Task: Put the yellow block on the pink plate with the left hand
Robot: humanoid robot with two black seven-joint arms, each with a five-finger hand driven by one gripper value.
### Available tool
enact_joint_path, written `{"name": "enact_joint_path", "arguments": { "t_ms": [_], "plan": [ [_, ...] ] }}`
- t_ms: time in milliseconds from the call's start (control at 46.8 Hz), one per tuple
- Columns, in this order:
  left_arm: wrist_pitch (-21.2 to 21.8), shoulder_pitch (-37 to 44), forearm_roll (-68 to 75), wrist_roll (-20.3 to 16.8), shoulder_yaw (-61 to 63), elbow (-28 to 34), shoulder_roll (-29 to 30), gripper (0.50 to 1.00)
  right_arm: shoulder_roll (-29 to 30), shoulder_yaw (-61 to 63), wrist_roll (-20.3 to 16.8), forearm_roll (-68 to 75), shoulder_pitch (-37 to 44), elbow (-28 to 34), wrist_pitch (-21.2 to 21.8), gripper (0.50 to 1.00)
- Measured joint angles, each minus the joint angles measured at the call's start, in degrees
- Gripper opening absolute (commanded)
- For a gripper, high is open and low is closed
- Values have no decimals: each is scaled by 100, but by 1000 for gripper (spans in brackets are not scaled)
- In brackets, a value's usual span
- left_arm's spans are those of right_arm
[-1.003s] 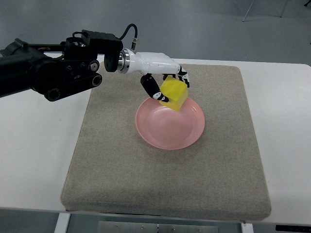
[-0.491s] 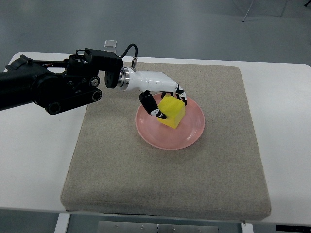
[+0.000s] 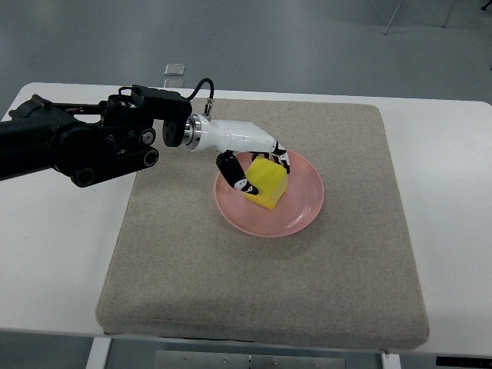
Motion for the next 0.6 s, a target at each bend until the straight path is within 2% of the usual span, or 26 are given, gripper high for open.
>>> {"name": "enact_joint_path", "arguments": {
  "t_ms": [64, 598],
  "plan": [
    [7, 0, -51, -3, -6, -11, 6, 988, 0, 0, 0, 0, 0, 0, 0, 924],
    [4, -37, -125, -9, -90, -51, 123, 992, 0, 0, 0, 0, 0, 0, -4, 924]
  ]
}}
